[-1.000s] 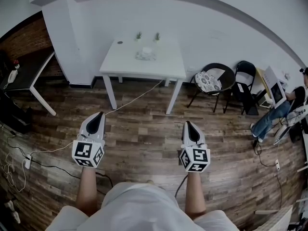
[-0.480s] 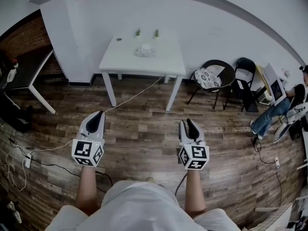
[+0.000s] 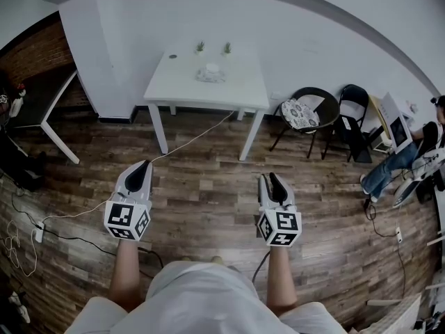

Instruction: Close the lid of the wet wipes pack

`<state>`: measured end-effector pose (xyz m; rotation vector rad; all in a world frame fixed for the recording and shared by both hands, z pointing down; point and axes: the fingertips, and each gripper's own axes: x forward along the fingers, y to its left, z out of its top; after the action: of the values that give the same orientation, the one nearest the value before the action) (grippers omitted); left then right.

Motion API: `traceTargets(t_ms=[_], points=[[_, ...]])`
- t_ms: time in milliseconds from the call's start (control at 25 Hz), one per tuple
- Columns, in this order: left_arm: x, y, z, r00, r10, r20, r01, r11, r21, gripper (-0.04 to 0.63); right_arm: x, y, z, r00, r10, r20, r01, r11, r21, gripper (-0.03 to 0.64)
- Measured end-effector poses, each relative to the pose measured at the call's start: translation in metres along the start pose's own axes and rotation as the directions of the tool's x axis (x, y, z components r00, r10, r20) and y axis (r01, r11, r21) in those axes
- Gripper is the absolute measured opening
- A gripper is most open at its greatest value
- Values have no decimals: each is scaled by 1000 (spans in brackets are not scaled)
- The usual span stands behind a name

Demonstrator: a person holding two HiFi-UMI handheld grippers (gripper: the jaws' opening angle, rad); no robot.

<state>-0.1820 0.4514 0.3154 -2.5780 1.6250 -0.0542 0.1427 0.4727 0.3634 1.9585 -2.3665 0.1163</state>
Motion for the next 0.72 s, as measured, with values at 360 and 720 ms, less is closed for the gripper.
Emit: traceTargets(t_ms=[360,720], points=[[-11,19,-10,1000,-15,-10,15,1000,-17,8,3,26,-4,1000,-5,-16,5,1000,2,110],[-20,45,-33,999,-45,-23,44,998,-39,9,1,54,-17,998,-43,-37,43,999,-7,110]])
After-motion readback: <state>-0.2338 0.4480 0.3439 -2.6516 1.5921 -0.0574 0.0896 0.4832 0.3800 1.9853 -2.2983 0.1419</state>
